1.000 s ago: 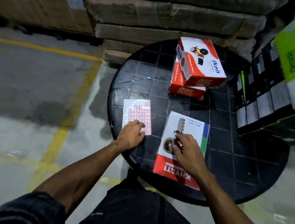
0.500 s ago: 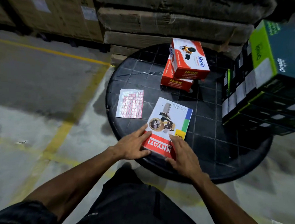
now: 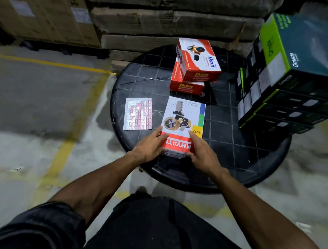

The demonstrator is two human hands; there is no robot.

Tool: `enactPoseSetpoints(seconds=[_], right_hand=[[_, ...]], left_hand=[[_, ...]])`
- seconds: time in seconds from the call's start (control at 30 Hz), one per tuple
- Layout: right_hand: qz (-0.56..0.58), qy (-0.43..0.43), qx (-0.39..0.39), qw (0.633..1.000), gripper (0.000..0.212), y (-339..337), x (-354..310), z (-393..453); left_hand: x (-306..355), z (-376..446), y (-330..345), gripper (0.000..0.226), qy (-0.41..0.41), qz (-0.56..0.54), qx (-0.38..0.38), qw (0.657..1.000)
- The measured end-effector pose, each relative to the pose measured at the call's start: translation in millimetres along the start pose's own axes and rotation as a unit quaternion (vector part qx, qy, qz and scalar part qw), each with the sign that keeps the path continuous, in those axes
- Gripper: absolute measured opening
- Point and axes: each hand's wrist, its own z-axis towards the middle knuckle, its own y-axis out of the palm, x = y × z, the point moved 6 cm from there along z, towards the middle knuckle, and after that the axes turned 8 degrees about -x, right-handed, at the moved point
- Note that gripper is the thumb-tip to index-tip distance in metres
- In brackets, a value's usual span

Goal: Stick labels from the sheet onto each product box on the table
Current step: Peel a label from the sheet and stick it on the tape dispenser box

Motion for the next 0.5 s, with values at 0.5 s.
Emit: enactPoseSetpoints(seconds=[0.5], right_hand=[[0.003, -0.033, 0.005, 0.999, 0.012, 10, -15, 1]], left_hand=[[24, -5, 8, 0.018, 0.115, 0.076, 0.147, 0.979]])
